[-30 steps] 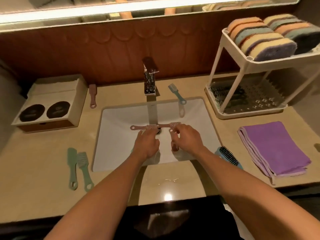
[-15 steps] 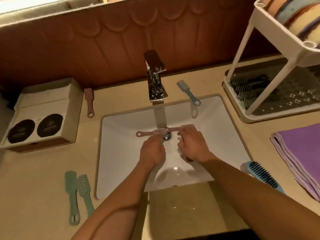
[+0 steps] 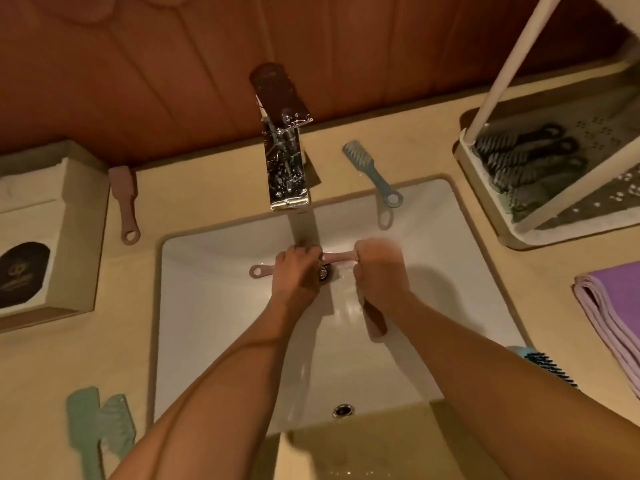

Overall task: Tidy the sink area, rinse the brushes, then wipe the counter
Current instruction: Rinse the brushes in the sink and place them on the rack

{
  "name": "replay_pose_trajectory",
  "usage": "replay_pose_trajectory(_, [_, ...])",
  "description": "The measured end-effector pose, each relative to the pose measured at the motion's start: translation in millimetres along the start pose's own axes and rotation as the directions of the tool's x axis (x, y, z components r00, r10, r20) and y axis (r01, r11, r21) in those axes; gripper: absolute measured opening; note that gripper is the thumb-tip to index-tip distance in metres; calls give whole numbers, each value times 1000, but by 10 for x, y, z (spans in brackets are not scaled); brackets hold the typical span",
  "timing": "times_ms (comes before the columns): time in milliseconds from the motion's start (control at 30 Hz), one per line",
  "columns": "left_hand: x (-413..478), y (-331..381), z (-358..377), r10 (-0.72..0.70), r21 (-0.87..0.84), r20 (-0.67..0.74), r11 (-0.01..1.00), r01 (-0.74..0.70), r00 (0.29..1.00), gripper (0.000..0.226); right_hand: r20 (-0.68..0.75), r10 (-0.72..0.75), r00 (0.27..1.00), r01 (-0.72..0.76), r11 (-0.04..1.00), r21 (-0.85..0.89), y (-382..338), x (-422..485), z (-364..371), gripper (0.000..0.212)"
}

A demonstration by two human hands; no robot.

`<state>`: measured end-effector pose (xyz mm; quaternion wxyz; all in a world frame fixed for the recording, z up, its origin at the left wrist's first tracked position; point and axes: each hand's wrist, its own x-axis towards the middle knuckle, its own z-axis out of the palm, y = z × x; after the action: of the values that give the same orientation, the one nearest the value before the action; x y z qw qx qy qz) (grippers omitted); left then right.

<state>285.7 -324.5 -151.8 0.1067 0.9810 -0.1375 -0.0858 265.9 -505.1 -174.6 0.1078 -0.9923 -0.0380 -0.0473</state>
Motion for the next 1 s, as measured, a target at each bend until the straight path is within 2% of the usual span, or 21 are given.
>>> replay_pose_trajectory(133, [19, -57, 103, -107, 49, 47, 993, 104, 993, 29, 95, 62, 994, -55, 996, -72, 26, 29, -1, 31])
replay_pose_trajectory(267, [-44, -96, 157, -94, 51, 43, 994, 92, 995, 32, 115, 78, 990, -71, 996, -62, -4, 57, -15, 35])
replay_pose_trajectory(467, [-135, 32, -50, -77, 40, 40, 996, 76, 996, 36, 42, -36, 998, 27, 982, 188, -140, 44, -185, 44])
replay_pose_trajectory(567, [-240, 174, -222, -19, 129, 40, 992, 14, 999, 41, 202, 21, 979, -84, 948, 308, -279, 78, -513, 59])
replay_pose_trajectory(600, [-293, 223, -308, -22, 117, 37, 993, 18, 999, 39, 223, 37, 974, -112, 936, 333, -310, 58, -630, 61])
replay_pose_trajectory(667, [-379, 292, -441, -42, 8, 41, 999, 41, 998, 33, 175, 28, 984, -99, 906, 412, -364, -7, -836, 61])
replay_pose_trajectory(733, [-477, 352, -552, -37, -104, 70, 994, 44, 997, 39, 141, 25, 990, -93, 861, 500, -392, -95, -1040, 59])
replay_pose_trajectory(833, [-596, 516, -758, 19, -178, 172, 984, 12, 985, 58, 135, 55, 989, -123, 809, 574, -395, -191, -1287, 61])
replay_pose_trajectory(900, [-668, 649, -876, 48, -190, 179, 982, -14, 983, 49, 138, 106, 985, -171, 745, 645, -395, -272, -1440, 61])
replay_pose_trajectory(933, [-702, 724, -938, 51, -185, 177, 983, -17, 983, 42, 165, 167, 972, -234, 676, 699, -386, -311, -1513, 62])
replay_pose_trajectory(1000, [-759, 869, -1035, 45, -179, 177, 984, -13, 983, 34, 271, 292, 917, -381, 446, 810, -368, -353, -1639, 66])
